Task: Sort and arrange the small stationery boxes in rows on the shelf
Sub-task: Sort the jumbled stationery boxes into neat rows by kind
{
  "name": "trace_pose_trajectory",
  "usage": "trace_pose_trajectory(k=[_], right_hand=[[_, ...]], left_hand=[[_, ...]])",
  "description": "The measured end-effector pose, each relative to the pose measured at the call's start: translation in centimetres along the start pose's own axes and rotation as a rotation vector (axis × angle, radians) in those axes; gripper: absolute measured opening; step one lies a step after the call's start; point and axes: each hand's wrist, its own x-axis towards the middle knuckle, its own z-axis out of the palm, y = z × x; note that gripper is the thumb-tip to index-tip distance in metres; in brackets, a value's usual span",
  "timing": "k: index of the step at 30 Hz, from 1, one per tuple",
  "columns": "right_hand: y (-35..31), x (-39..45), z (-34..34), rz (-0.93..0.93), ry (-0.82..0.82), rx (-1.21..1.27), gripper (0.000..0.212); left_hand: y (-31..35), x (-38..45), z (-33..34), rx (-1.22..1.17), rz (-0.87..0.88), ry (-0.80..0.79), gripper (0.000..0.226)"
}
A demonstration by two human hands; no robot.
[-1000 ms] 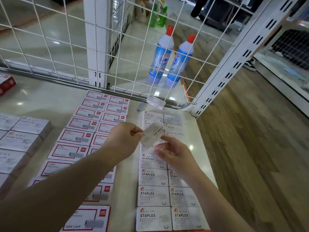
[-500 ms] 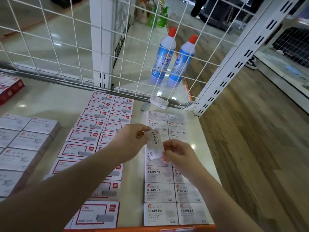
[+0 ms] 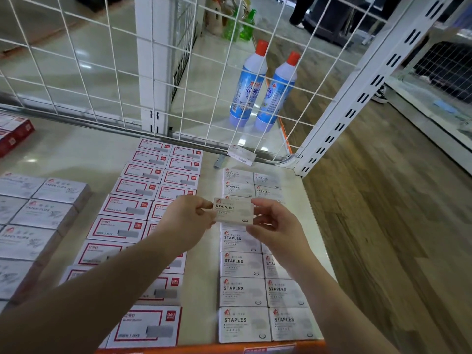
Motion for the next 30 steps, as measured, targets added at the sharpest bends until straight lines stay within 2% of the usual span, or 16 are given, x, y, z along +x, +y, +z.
trace_pose_trajectory(k=[7, 17, 24, 30], right_hand=[[0.4, 0.5, -0.6, -0.133, 0.043, -0.166, 0.046], [1.0, 1.1, -1.6, -0.151, 0.019, -0.205, 0.047], [1.0, 1.8, -2.3, -0.145, 0.013, -0.18, 0.047], [1.3, 2.8, -3.3, -0.15, 0.024, -0.234, 0.04]], left_hand=[[-0.4, 0.0, 0.3, -0.002, 0.083, -0.022, 0.016], [-0.5, 0.2, 1.0, 0.065, 0.124, -0.012, 0.016], [0.3, 0.9, 1.1, 0.111, 0.15, 0.003, 0.024], [1.0, 1.1, 1.6, 0.305, 0.224, 0.061, 0.035]])
